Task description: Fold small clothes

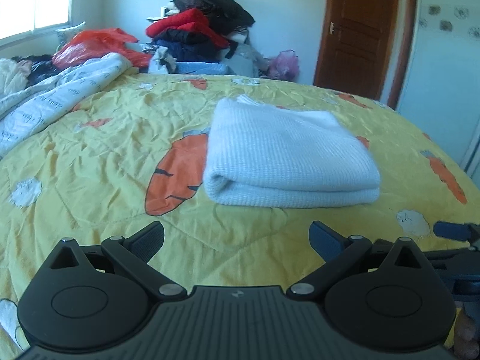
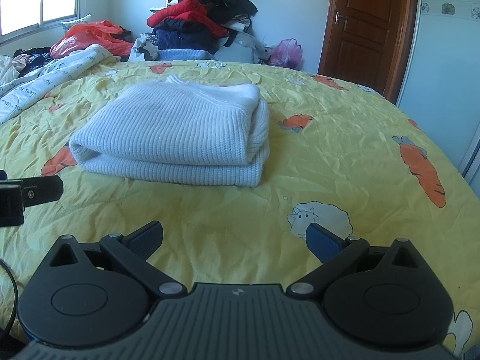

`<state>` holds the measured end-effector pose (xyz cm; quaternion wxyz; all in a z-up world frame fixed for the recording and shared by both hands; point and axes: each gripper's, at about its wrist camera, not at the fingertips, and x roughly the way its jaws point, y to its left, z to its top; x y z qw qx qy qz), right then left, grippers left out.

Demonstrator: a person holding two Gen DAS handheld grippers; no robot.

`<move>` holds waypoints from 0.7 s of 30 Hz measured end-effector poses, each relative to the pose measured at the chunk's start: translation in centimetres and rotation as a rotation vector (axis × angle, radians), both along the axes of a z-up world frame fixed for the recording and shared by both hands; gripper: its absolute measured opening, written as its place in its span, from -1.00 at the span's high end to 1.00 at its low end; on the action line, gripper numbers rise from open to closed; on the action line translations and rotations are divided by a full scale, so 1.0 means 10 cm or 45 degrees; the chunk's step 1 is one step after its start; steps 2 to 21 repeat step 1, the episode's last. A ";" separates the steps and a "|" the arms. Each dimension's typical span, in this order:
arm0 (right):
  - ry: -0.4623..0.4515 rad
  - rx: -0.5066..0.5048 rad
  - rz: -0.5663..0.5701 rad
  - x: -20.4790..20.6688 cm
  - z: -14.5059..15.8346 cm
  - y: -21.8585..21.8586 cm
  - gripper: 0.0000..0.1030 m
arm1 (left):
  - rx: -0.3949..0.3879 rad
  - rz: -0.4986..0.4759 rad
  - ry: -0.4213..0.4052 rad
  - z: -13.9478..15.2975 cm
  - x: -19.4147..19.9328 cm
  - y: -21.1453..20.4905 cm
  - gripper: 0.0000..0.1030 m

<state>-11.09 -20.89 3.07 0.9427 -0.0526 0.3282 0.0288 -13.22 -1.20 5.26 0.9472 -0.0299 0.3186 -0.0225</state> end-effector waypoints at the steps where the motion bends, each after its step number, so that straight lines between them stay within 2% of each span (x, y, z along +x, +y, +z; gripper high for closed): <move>1: 0.000 0.000 0.000 0.00 0.00 0.00 -1.00 | 0.012 -0.009 0.016 -0.01 0.01 -0.02 -1.00; 21: 0.000 0.000 0.000 0.00 0.00 0.00 -1.00 | 0.012 -0.009 0.016 -0.01 0.01 -0.02 -1.00</move>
